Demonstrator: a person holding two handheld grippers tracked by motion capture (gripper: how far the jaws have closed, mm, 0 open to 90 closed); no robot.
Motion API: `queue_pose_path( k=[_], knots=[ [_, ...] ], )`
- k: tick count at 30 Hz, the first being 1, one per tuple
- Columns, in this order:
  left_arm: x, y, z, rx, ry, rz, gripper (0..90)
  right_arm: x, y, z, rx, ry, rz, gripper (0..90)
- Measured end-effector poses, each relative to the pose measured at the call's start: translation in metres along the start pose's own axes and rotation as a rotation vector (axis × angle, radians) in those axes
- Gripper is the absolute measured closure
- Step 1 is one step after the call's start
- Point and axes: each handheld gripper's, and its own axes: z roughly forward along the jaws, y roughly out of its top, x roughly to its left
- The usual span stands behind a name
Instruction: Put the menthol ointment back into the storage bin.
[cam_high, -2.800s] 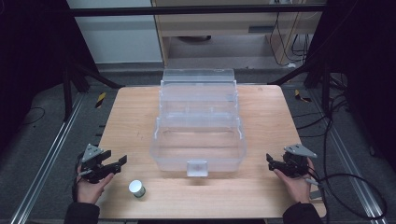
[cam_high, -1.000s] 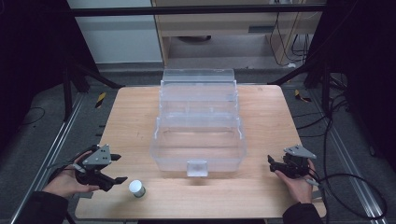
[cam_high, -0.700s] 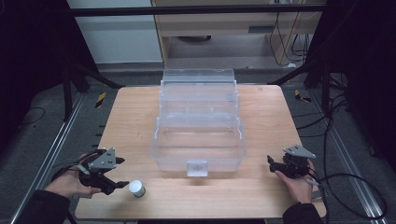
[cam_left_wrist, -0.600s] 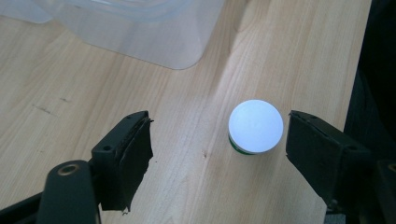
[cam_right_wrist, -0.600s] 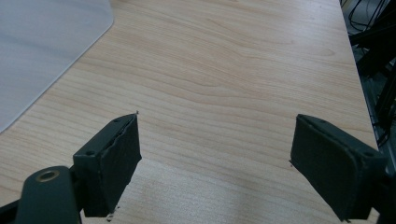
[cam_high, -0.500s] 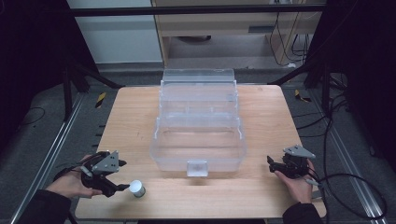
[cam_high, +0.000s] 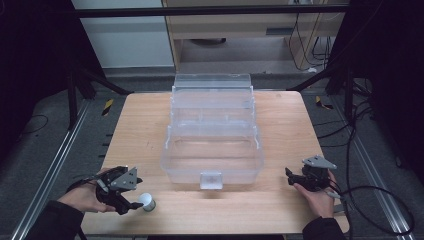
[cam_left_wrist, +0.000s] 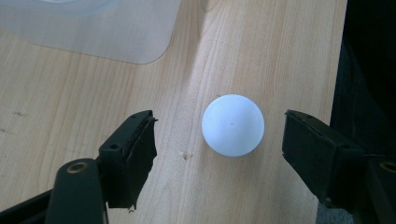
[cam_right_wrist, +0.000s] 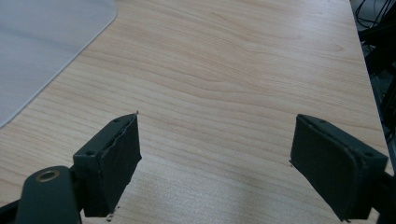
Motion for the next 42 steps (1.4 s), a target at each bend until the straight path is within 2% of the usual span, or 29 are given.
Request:
queue_pose_path(
  k=[12,23,31,42],
  knots=[
    [0.000,0.004,0.014,0.057,-0.023,0.037,27.7,0.000,0.000,0.001,0.003,0.004,-0.010,16.0],
    [0.000,0.008,0.027,0.129,-0.039,0.075,31.8,0.001,-0.001,0.002,0.020,0.010,-0.017,16.0],
    [0.001,0.012,0.033,0.159,-0.052,0.084,38.0,0.001,-0.001,0.003,0.025,0.012,-0.019,15.7],
    [0.003,0.016,0.037,0.195,-0.093,0.070,48.4,0.001,-0.001,0.003,0.032,0.014,-0.024,15.7]
  ],
)
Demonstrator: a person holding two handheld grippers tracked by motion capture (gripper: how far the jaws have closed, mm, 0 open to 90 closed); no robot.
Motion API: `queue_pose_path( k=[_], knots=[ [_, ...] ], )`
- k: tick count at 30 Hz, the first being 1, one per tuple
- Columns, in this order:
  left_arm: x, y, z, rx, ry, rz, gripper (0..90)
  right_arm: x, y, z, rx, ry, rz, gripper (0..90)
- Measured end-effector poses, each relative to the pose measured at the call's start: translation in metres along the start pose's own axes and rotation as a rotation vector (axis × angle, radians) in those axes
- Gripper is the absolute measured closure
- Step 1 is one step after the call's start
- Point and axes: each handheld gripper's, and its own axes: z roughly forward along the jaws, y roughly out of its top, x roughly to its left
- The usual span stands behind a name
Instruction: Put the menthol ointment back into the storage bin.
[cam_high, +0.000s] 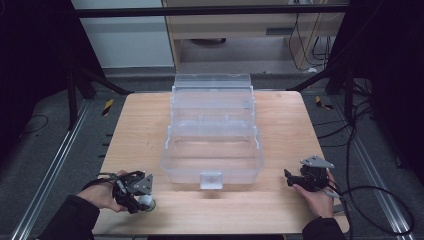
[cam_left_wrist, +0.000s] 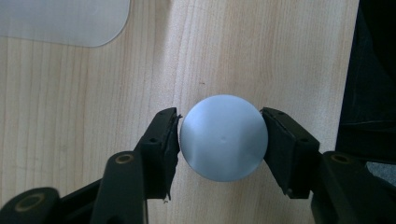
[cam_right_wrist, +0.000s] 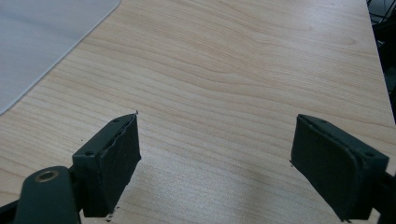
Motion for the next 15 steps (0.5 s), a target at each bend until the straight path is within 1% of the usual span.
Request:
queue_pose_path(
  k=[4,10,15],
  knots=[
    [0.0007,0.0020,0.0000,0.015,-0.001,-0.006,49.4,0.0003,0.0000,0.0005,0.004,0.003,0.002,15.6],
    [0.0030,0.0055,-0.0005,0.031,0.016,-0.012,49.9,0.0002,-0.0001,0.0006,0.006,0.004,0.000,15.5],
    [0.0049,0.0088,-0.0079,0.034,0.013,-0.011,50.0,0.0001,-0.0001,0.0009,0.006,0.007,0.002,15.5]
  ],
)
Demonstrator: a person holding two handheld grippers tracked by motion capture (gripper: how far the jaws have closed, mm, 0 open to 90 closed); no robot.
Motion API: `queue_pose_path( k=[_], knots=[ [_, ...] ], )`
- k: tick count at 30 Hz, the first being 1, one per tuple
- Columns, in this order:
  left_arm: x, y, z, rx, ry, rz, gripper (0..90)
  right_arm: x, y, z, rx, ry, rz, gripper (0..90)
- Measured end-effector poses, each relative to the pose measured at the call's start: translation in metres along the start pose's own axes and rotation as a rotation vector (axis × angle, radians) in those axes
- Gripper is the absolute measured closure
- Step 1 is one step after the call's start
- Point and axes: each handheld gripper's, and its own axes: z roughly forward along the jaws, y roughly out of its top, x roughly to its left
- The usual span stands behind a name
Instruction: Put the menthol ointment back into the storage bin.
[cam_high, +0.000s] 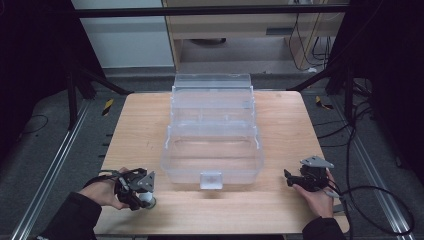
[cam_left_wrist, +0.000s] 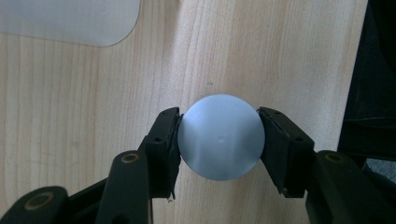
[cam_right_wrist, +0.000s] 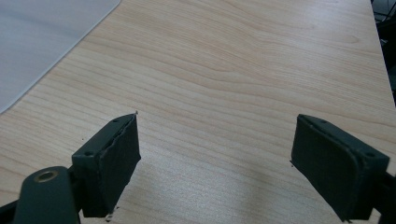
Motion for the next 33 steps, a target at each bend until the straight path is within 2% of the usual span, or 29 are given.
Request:
queue_pose_path(
  k=[10,20,25,33],
  knots=[
    [0.003,0.008,-0.028,-0.021,0.031,-0.016,50.0,0.000,0.000,0.000,0.001,0.002,0.003,15.5],
    [0.011,0.015,-0.071,-0.050,0.081,-0.035,50.0,0.000,-0.001,0.001,0.009,0.003,0.007,15.4],
    [0.020,0.020,-0.093,-0.089,0.117,-0.043,50.0,0.000,-0.001,0.000,0.009,0.002,0.004,15.3],
    [0.035,0.032,-0.120,-0.126,0.141,-0.052,50.1,0.000,-0.001,0.000,0.010,0.002,0.004,15.2]
  ],
)
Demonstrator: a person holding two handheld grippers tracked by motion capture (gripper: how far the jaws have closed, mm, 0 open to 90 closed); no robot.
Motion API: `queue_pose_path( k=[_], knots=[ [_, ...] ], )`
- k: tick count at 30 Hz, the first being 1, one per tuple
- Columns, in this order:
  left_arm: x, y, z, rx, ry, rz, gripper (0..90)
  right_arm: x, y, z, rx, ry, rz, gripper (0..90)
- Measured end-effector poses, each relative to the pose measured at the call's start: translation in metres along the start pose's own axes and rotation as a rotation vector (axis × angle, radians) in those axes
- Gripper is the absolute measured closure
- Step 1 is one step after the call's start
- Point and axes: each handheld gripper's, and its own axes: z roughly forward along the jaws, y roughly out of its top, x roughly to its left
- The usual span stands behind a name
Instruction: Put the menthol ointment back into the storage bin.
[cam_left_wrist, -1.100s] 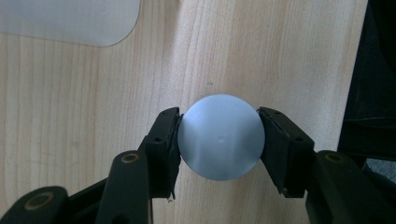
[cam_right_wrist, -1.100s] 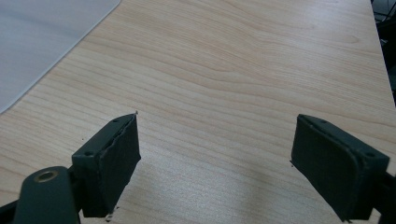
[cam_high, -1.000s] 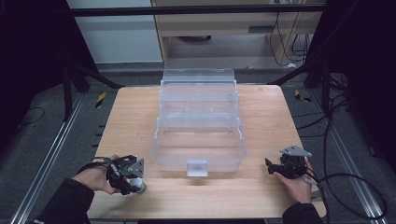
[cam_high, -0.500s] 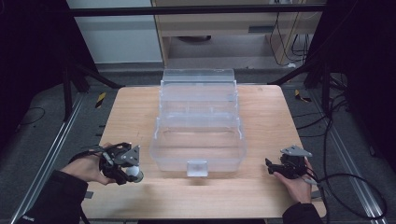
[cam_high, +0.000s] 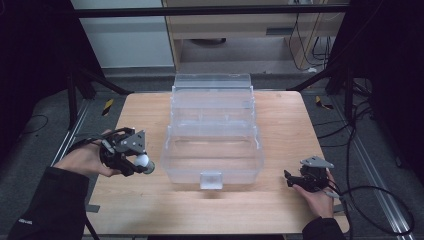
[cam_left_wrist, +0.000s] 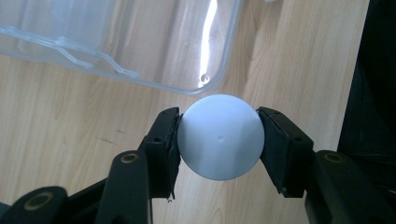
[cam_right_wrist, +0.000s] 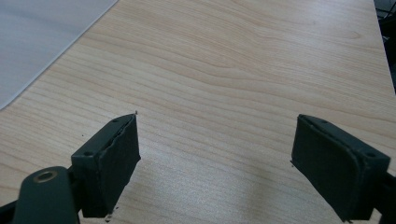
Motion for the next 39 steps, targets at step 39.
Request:
queue_pose_path(
  k=[39],
  knots=[
    [0.040,0.060,0.041,0.013,-0.048,0.036,50.1,0.000,0.000,0.001,0.003,0.016,-0.009,15.1]
  ],
)
